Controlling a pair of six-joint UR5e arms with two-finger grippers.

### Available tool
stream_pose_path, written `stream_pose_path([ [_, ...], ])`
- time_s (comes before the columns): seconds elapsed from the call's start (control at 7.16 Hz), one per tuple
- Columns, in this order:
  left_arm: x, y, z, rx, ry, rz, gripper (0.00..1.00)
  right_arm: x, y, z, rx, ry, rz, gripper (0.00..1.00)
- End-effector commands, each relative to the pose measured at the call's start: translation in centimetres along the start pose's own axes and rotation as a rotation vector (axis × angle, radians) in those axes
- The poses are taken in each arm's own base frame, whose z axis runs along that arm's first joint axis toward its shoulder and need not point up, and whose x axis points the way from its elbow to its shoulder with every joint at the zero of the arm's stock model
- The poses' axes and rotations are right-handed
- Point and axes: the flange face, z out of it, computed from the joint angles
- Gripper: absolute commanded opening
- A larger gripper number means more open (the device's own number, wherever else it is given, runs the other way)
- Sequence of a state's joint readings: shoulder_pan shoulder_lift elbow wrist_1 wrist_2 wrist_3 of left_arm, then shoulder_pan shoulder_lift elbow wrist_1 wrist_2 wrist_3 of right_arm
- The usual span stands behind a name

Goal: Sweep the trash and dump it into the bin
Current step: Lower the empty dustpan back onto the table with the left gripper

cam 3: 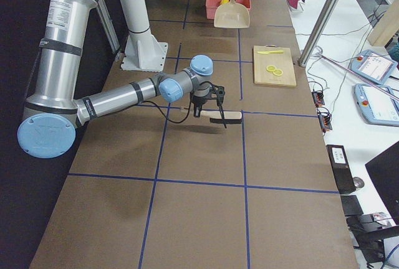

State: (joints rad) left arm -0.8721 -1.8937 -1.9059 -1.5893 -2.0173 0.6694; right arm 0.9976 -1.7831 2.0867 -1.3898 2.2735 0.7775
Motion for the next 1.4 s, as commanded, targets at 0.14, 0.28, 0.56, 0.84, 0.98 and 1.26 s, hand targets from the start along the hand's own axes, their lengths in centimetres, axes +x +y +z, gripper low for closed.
stream_pose_path([
  [0.14, 8.0, -10.8, 4.9, 0.000, 0.024, 0.031, 0.05, 0.5, -0.3, 0.7, -0.007, 0.011, 0.011, 0.02],
  [0.28, 8.9, -12.2, 5.4, -0.001, 0.019, 0.052, 0.05, 0.6, -0.3, 0.8, -0.009, 0.013, 0.013, 0.02],
  [0.56, 9.2, -12.4, 5.9, -0.005, 0.025, 0.056, 0.06, 0.8, -0.4, 1.0, -0.011, 0.015, 0.017, 0.02],
  [0.84, 9.7, -13.6, 6.5, -0.001, 0.035, 0.016, 0.07, 0.8, -0.4, 1.0, -0.011, 0.015, 0.015, 0.02],
  [0.98, 9.6, -13.5, 6.7, -0.005, 0.037, 0.014, 0.08, 0.5, -0.4, 0.7, -0.006, 0.010, 0.011, 0.02],
  [1.26, 9.6, -13.5, 7.0, -0.011, 0.039, -0.014, 0.11, 0.3, -0.4, 0.5, -0.003, 0.007, 0.007, 0.02],
])
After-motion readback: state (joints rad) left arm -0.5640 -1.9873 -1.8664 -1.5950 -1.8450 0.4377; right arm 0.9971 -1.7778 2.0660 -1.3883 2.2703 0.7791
